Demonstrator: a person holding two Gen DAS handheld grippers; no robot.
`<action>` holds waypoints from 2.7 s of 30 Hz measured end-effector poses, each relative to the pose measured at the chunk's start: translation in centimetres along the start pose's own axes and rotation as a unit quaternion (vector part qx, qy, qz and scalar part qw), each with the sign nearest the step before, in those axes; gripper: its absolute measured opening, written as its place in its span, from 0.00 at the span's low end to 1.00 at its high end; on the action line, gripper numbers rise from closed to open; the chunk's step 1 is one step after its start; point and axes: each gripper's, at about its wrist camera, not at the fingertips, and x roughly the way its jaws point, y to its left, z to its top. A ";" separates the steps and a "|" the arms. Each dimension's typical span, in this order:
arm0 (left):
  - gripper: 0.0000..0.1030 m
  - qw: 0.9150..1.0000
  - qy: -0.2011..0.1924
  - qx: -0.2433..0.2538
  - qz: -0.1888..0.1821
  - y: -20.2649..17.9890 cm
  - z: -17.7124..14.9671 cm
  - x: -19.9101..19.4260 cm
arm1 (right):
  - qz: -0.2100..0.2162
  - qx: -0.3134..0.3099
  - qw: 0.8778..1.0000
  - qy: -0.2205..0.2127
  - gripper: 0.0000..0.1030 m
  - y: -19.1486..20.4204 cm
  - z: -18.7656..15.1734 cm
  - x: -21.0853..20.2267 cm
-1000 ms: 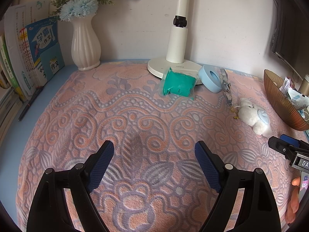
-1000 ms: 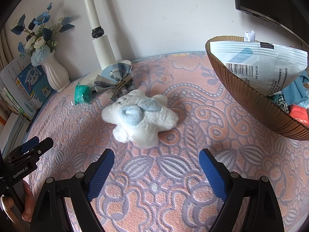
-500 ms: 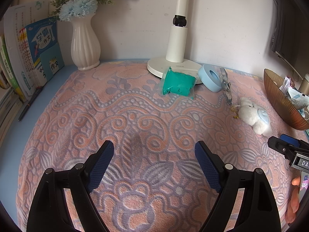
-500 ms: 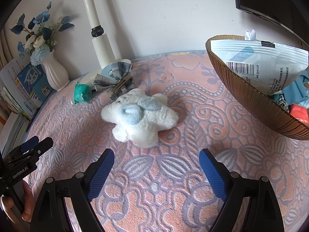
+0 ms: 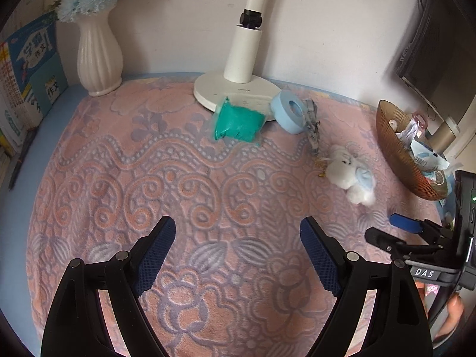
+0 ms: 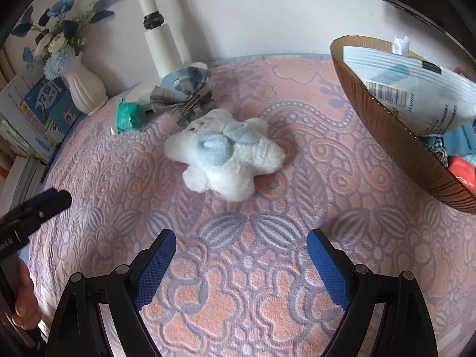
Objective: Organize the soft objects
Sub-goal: 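Move both tools back over the bed toward the white plush, then grasp the teal pouch with left tool while right tool grasps white plush, then carry the teal pouch and white plush to the amber bowl and release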
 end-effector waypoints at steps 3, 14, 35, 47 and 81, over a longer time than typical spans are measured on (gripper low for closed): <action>0.82 0.999 -0.009 0.026 0.019 -0.8 2.4 0.1 | 0.016 -0.002 1.000 0.012 0.86 0.3 1.3 0.1; 0.82 0.999 -0.023 0.003 0.021 0.0 7.7 8.4 | -0.009 -0.056 0.997 -0.049 0.86 0.3 4.3 3.6; 0.53 0.994 -0.109 0.012 0.013 -0.1 6.3 6.8 | 0.023 -0.095 0.989 -0.108 0.62 1.0 3.5 1.8; 0.53 0.989 -0.105 0.019 -0.099 -4.2 3.3 0.0 | 0.006 -0.167 0.978 -0.127 0.60 4.4 -3.8 -3.7; 0.66 0.954 -0.079 0.233 -0.171 -33.2 3.4 5.2 | -0.069 0.155 0.971 -0.166 0.76 -23.9 1.4 -14.6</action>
